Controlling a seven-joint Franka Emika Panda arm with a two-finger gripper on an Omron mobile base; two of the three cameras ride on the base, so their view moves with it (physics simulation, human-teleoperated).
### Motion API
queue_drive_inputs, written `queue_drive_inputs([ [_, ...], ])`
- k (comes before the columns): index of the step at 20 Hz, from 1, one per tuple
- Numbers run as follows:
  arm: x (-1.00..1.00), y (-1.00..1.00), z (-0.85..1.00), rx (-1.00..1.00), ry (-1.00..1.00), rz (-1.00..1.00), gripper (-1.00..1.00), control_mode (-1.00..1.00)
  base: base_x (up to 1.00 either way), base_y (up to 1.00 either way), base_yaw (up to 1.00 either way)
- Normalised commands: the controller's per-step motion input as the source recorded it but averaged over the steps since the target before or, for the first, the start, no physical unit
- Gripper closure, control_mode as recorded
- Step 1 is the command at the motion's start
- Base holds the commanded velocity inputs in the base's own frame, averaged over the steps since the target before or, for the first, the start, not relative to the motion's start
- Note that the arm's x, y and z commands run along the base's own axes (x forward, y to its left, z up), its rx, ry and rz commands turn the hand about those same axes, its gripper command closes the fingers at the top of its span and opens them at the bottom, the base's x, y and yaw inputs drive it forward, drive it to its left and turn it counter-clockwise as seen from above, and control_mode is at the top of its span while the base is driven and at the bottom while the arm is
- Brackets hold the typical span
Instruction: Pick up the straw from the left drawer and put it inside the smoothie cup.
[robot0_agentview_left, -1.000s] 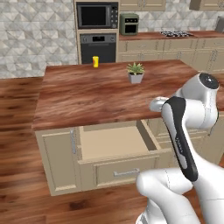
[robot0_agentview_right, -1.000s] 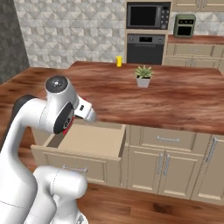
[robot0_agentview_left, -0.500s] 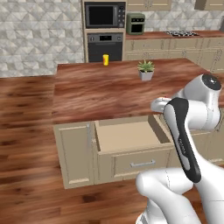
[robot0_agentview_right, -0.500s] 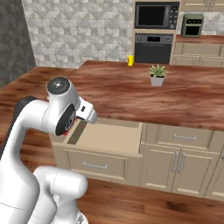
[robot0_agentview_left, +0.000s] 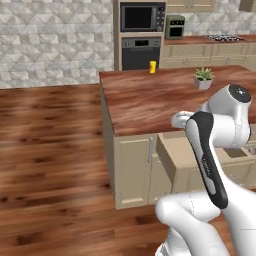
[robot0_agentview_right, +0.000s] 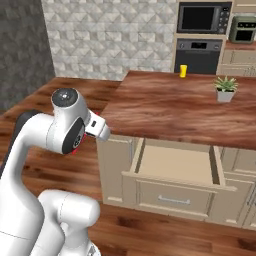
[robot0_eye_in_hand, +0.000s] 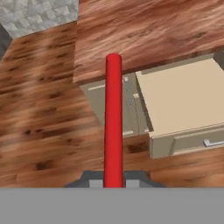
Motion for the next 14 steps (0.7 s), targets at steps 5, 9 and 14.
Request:
queue_drive_inputs([
  [5,0.00,0.00,0.00,0.00,0.00,0.00,1.00,1.00,0.51,1.00,-0.01],
  [9,0.00,0.00,0.00,0.00,0.00,0.00,1.00,1.00,0.77,0.96,-0.04],
  [14,0.00,0.00,0.00,0.00,0.00,0.00,1.00,1.00,0.95,0.76,-0.09],
])
